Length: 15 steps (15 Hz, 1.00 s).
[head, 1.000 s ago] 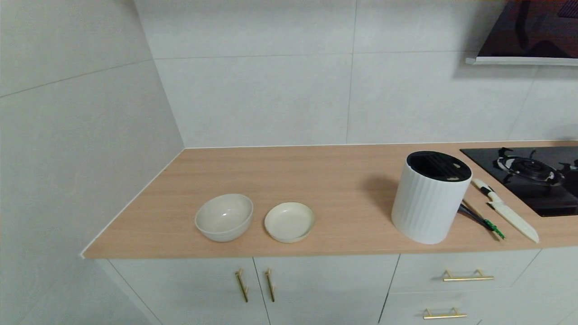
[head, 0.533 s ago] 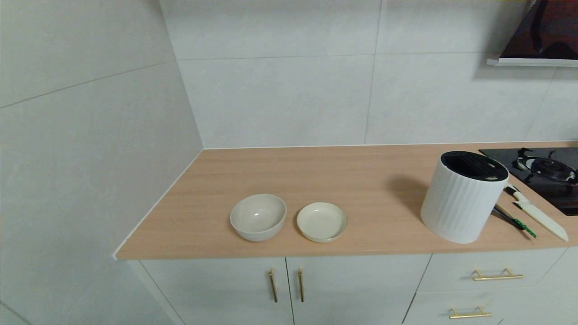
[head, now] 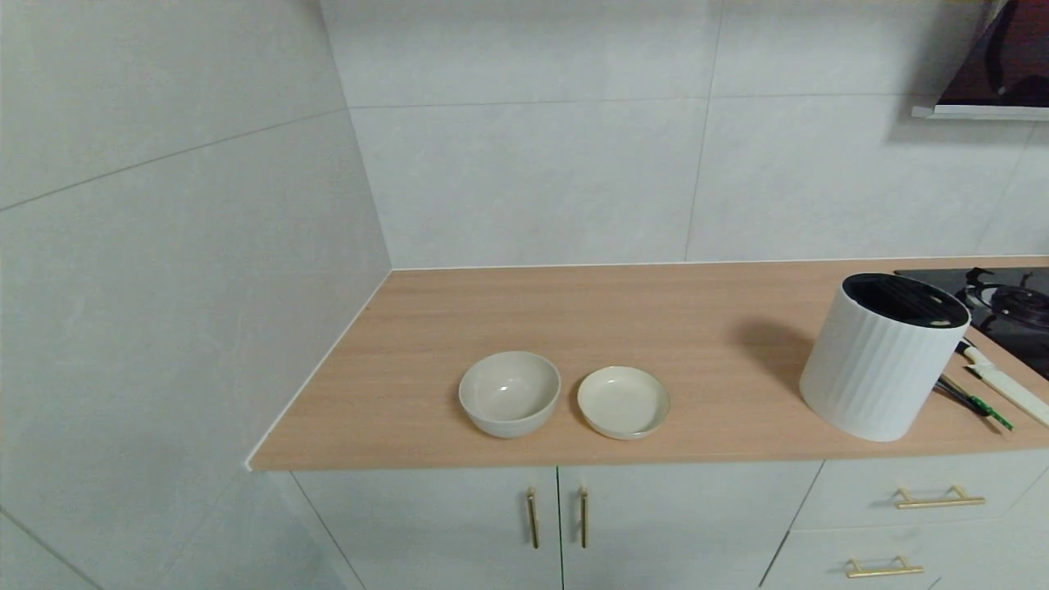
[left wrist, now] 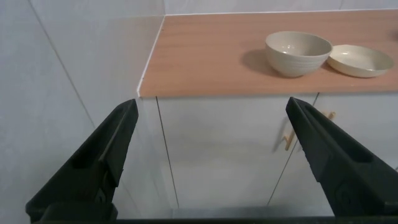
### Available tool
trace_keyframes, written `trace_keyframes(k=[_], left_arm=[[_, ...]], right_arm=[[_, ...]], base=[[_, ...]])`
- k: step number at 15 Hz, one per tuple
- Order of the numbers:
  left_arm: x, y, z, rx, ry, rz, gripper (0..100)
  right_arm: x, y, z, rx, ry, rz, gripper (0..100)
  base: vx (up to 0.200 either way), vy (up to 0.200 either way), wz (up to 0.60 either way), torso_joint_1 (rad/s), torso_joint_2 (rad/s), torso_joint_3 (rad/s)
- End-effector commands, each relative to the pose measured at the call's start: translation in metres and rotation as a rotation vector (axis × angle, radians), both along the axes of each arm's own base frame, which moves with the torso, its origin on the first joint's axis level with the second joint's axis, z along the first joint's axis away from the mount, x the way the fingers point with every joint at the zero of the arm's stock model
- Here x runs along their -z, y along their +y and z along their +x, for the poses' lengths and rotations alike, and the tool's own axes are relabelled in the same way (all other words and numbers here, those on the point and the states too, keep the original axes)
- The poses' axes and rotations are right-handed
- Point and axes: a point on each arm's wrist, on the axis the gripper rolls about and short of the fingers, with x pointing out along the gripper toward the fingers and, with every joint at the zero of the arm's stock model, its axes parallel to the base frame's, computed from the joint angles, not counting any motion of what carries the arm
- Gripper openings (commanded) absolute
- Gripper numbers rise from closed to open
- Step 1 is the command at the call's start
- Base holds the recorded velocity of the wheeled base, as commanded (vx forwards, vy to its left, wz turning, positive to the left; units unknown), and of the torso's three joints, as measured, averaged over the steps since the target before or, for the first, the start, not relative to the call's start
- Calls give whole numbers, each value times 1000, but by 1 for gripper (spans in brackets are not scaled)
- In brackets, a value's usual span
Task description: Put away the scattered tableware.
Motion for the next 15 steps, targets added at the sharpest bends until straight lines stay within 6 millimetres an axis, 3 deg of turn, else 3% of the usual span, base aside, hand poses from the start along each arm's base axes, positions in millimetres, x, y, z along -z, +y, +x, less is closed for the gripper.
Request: trace_keyframes(k=[1,8,15], left_arm=[[0,0,0,0,0,0,100],[0,0,0,0,0,0,100],[0,0,0,0,0,0,100]], right_arm=[[0,0,0,-1,1,0,100],[0,0,0,-1,1,0,100],[0,0,0,-1,1,0,100]], base=[[0,0,0,0,0,0],[0,0,0,-14,23,16],[0,0,0,-212,472,254]])
